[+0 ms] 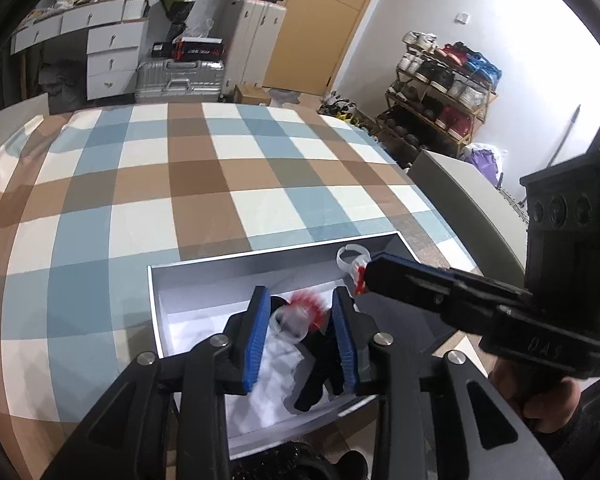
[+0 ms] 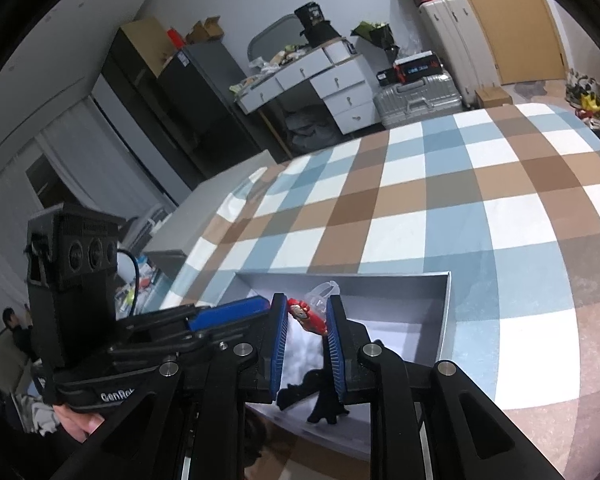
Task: Organize jewelry
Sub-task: 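Carry both trinkets into the grey box and open both tools, then withdraw both tools and move the right tool toward the red badge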
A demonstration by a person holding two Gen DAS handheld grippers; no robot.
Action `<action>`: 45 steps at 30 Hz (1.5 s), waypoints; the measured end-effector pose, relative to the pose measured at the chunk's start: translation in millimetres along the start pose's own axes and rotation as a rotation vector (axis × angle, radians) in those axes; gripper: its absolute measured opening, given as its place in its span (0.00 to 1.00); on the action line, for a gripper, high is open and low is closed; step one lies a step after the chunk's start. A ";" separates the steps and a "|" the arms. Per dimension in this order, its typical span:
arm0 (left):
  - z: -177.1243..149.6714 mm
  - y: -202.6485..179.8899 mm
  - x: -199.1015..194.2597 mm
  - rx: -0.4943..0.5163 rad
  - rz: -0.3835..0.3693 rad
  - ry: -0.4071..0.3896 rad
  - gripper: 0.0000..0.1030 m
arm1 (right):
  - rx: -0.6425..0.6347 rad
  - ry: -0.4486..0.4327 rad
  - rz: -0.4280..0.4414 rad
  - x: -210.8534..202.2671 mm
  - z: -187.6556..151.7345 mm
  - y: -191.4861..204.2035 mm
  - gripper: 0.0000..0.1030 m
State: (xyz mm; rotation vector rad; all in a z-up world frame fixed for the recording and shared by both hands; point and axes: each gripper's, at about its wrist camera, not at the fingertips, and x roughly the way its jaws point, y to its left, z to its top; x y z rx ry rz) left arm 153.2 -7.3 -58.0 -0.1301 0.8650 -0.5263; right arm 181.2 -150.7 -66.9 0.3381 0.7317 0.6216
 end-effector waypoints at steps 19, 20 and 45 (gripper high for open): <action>-19.2 -9.9 -58.9 0.060 0.172 -0.152 0.73 | -0.009 -0.161 -0.091 -79.3 -21.7 22.6 0.86; -20.9 -8.7 -63.8 0.053 0.185 -0.166 0.75 | -0.011 -0.169 -0.088 -83.5 -23.9 25.2 0.86; -126.1 28.9 -86.1 -0.232 0.247 -0.188 0.93 | -0.234 0.032 -0.113 -53.0 -124.2 77.9 0.98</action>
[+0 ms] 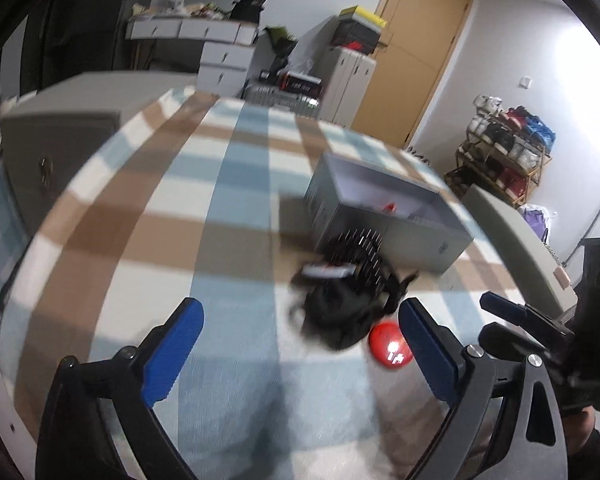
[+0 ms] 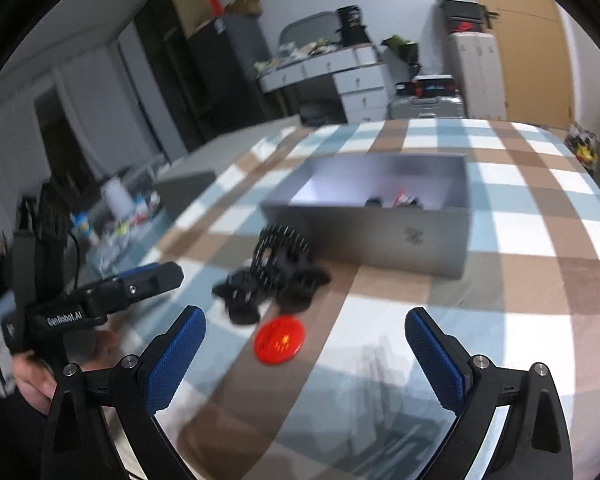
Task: Organize jewelry
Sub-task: 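Withdraw both tools and move the right tool toward the red badge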
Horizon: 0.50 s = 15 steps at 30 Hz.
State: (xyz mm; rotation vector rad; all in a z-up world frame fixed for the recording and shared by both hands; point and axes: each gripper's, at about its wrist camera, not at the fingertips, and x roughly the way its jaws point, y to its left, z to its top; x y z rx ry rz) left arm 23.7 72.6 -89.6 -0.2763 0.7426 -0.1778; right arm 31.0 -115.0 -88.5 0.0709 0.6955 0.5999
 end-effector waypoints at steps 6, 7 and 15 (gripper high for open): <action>-20.1 9.4 -7.0 -0.006 0.012 0.042 0.93 | -0.068 0.078 -0.024 23.2 -11.4 19.8 0.89; -22.2 10.3 -10.3 -0.001 0.017 0.039 0.93 | -0.084 0.092 -0.037 27.6 -12.1 22.7 0.86; -30.9 20.4 -23.1 0.000 0.033 0.027 0.93 | -0.144 0.140 -0.071 46.4 -9.9 34.9 0.74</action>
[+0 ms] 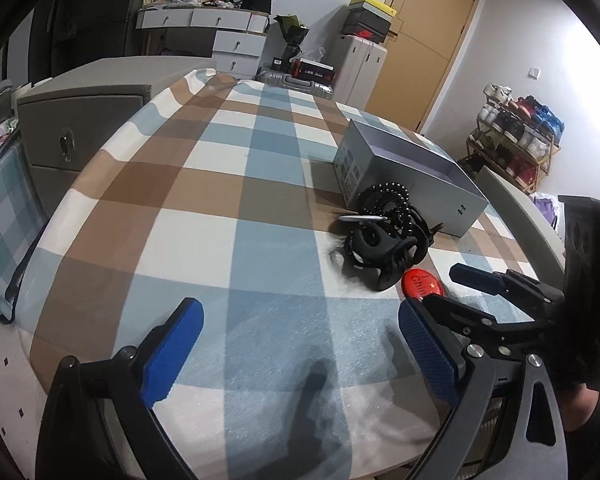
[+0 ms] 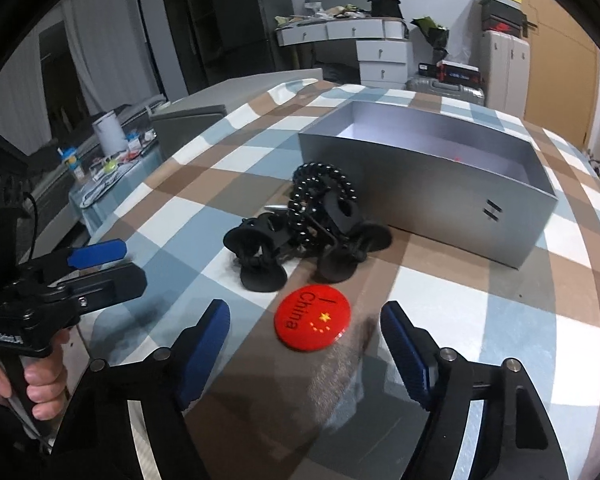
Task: Organize jewelry
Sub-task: 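Withdraw both tools and move the right tool toward the red badge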
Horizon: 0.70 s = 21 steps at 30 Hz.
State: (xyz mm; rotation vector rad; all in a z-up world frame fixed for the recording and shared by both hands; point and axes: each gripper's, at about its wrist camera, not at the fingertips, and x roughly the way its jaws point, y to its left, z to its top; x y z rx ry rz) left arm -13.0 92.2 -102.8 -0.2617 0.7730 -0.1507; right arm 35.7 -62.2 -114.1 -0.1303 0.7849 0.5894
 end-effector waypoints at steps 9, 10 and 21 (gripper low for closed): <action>0.9 11.8 -3.5 -0.035 -0.001 0.000 0.93 | -0.071 0.046 -0.086 14.5 1.0 13.3 0.55; 0.4 12.9 -3.8 -0.038 -0.002 0.000 0.93 | -0.085 0.048 -0.093 15.3 0.8 15.4 0.54; 5.8 7.8 -3.8 -0.033 -0.020 0.003 0.93 | -0.144 0.017 -0.096 11.5 -3.6 21.5 0.40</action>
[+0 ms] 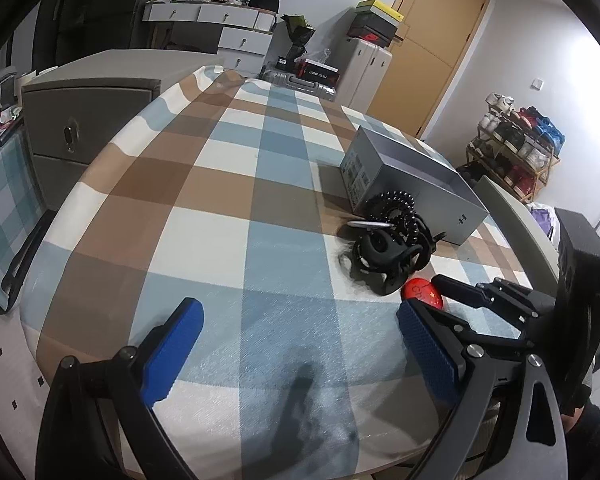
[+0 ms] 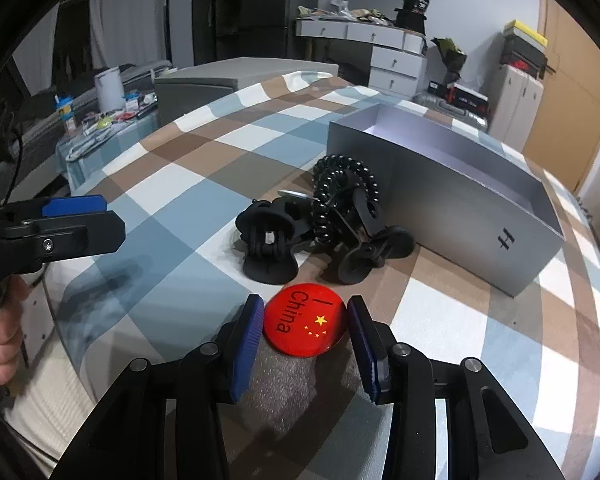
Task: Organize jewelry
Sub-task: 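Withdraw both tools and move the right tool toward the red badge, then grasp the red 'I China' badge with the right tool while the left tool grasps a black claw clip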
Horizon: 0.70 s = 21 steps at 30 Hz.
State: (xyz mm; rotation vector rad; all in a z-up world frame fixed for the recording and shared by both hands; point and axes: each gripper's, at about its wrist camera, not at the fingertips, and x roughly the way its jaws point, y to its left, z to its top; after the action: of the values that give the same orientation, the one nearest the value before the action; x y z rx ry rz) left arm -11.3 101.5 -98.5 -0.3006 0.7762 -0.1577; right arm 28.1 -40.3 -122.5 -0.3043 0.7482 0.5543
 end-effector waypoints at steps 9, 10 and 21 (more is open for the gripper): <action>4.9 -8.2 2.7 0.011 0.005 0.006 0.93 | 0.096 -0.032 0.031 -11.3 -5.9 -19.0 0.41; 5.4 -9.0 2.5 0.009 -0.007 0.003 0.93 | 0.104 -0.035 0.036 -12.2 -6.1 -20.4 0.41; 17.9 -37.2 17.8 0.079 -0.049 0.010 0.93 | 0.212 -0.085 0.052 -36.4 -16.7 -53.4 0.41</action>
State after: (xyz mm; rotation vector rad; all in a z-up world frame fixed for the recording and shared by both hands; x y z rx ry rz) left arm 12.9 65.7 -86.2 -0.2447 0.7706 -0.2356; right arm 27.7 -104.6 -104.6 -0.0643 0.7271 0.5288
